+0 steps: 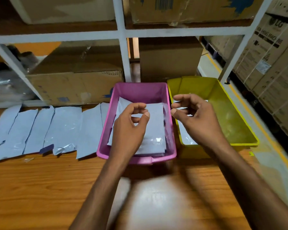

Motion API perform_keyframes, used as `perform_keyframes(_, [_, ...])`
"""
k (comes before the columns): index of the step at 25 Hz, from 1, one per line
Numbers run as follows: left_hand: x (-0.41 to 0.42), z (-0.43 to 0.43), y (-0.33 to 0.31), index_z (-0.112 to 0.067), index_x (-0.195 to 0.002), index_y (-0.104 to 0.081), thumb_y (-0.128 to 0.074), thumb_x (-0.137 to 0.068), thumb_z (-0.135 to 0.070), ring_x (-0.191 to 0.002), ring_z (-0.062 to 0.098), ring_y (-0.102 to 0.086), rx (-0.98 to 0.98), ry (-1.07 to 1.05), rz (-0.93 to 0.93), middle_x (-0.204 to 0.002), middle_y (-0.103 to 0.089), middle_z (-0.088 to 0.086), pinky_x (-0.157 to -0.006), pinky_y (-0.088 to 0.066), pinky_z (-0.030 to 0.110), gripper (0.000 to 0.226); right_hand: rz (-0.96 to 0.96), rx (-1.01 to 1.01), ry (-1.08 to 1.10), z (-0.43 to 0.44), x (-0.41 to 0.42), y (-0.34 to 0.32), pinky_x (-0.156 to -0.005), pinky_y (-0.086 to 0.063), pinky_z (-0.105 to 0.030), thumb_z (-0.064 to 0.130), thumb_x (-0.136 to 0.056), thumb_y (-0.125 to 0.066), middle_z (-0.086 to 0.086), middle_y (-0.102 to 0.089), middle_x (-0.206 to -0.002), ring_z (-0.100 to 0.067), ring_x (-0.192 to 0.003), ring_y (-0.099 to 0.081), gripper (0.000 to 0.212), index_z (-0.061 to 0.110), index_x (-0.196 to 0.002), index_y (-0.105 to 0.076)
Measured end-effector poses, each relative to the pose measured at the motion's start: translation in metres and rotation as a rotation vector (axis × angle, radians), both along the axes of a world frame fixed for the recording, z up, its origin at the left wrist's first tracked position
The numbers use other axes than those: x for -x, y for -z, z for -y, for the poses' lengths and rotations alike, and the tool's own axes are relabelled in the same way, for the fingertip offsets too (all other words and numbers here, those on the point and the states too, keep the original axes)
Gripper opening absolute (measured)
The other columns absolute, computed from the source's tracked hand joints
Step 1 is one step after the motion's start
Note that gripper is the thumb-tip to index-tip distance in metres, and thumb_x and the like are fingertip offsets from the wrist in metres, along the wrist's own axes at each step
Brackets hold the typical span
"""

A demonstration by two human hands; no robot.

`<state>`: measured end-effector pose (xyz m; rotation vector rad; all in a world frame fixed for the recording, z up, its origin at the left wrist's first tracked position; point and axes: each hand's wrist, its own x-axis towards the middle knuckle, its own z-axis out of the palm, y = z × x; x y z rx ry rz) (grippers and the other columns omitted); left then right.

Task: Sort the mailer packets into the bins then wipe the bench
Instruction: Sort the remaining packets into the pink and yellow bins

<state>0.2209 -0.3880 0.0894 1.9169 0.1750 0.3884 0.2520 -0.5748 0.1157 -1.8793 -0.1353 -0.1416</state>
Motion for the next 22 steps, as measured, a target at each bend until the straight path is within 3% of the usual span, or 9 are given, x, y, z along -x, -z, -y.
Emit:
perform_keyframes(3, [0.031, -0.043, -0.002, -0.037, -0.116, -0.066, -0.066, -0.098, -0.033, -0.091, 0.001, -0.069, -0.048, -0.017, -0.008, -0.105, -0.07, -0.024, -0.071, -0.05, 0.008, 0.019, 0.01, -0.037, -0.006, -0.042, 0.026, -0.004, -0.08, -0.058, -0.026, 0.007, -0.088, -0.074, 0.003, -0.075, -0.099, -0.017, -0.083, -0.07, 0.03, 0.023, -0.113, -0.069])
perform_keyframes(6, [0.061, -0.099, -0.001, -0.039, -0.117, -0.065, -0.066, -0.098, -0.035, -0.092, -0.004, -0.066, -0.063, -0.001, -0.047, -0.103, -0.067, -0.028, -0.068, -0.049, 0.005, 0.02, 0.018, -0.072, 0.031, -0.102, 0.053, -0.004, -0.073, -0.054, -0.021, 0.006, -0.088, -0.074, 0.004, -0.074, -0.096, -0.008, -0.076, -0.066, 0.032, 0.023, -0.114, -0.068])
perform_keyframes(11, [0.095, -0.208, 0.021, -0.039, -0.108, -0.067, -0.07, -0.095, -0.034, -0.088, 0.005, -0.071, 0.019, -0.061, -0.082, -0.095, -0.071, -0.022, -0.074, -0.057, 0.023, 0.015, 0.018, -0.148, 0.004, -0.225, 0.098, 0.009, -0.07, -0.055, -0.02, 0.006, -0.09, -0.072, 0.004, -0.072, -0.093, -0.007, -0.075, -0.064, 0.03, 0.025, -0.113, -0.068])
perform_keyframes(17, [0.105, -0.308, 0.059, -0.03, -0.098, -0.071, -0.077, -0.089, -0.028, -0.08, 0.011, -0.073, 0.148, -0.212, -0.169, -0.084, -0.075, -0.011, -0.079, -0.061, 0.041, 0.012, -0.116, -0.001, -0.087, -0.333, 0.106, 0.051, -0.07, -0.056, -0.024, 0.012, -0.089, -0.07, 0.011, -0.07, -0.094, -0.004, -0.077, -0.065, 0.029, 0.03, -0.11, -0.067])
perform_keyframes(22, [0.102, -0.377, 0.081, -0.031, -0.099, -0.07, -0.073, -0.091, -0.034, -0.09, 0.012, -0.072, 0.136, -0.393, -0.228, -0.095, -0.073, -0.014, -0.074, -0.057, 0.033, 0.009, -0.13, 0.204, -0.118, -0.388, 0.073, 0.086, -0.082, -0.053, -0.023, 0.021, -0.091, -0.07, 0.011, -0.069, -0.105, -0.002, -0.091, -0.066, 0.028, 0.026, -0.118, -0.066])
